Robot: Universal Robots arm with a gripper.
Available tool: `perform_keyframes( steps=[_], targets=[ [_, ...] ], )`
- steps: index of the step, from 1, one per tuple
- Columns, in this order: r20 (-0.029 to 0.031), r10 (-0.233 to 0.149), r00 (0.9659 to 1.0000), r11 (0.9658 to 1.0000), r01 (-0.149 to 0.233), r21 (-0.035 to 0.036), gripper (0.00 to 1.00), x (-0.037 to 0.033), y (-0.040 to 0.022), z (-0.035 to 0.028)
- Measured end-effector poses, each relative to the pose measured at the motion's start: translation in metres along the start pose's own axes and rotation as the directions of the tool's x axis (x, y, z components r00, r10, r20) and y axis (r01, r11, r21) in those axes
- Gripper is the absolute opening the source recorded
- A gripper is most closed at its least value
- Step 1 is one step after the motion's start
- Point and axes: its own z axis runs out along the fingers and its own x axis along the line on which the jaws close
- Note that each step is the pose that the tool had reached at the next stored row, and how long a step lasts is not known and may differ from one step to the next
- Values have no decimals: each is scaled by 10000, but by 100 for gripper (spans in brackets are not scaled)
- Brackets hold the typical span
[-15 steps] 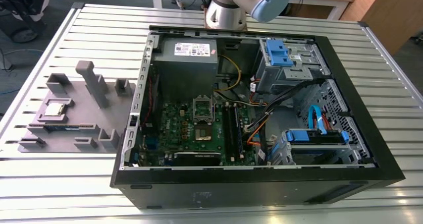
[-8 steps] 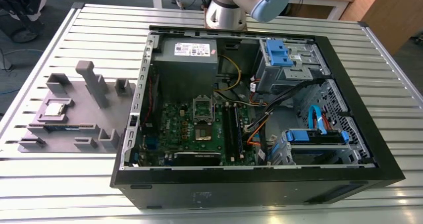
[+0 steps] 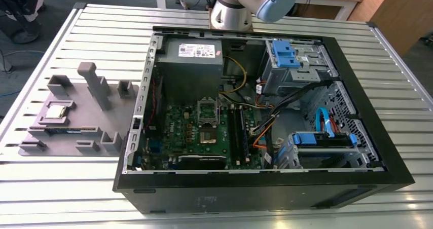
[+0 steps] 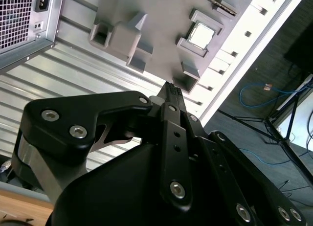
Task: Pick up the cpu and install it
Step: 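Reach for the cpu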
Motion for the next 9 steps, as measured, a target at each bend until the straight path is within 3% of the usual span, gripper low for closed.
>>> perform_keyframes(
  steps=[9],
  targets=[
    [-2, -1, 10000, 10000, 1, -1, 11, 87, -9, 59]
  ],
)
